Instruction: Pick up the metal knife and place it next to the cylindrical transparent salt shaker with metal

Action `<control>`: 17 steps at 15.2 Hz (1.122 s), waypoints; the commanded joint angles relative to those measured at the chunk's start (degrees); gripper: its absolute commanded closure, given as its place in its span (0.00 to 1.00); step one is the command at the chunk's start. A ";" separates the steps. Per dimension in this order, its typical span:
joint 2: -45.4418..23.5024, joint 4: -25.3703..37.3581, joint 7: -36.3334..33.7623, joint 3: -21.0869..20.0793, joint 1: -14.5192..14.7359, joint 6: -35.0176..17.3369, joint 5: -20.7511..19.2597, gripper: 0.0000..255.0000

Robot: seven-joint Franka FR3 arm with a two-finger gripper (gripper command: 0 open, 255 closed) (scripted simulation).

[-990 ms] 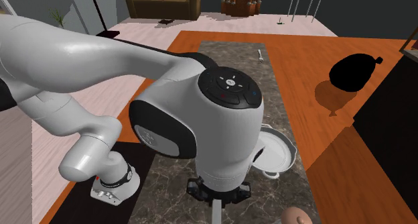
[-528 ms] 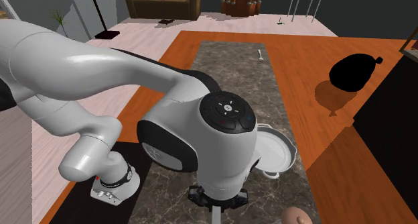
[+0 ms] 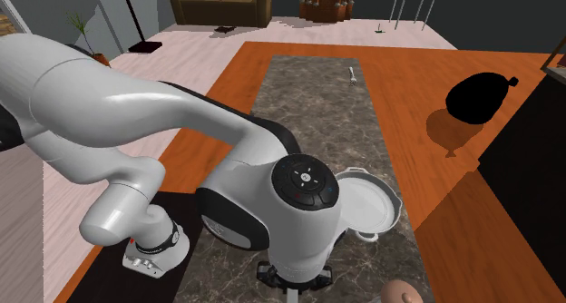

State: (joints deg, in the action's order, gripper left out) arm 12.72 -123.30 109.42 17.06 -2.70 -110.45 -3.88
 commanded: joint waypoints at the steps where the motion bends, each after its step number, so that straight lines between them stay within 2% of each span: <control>1: -0.31 -1.25 -0.05 0.03 0.02 -1.58 0.05 1.00; 14: -3.78 -8.13 0.61 0.70 -0.02 -11.82 0.74 1.00; 17: -3.93 -8.32 0.65 0.72 -0.02 -12.16 0.78 1.00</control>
State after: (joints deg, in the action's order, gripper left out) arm 8.92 -131.58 110.06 17.79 -2.73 -122.42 -3.14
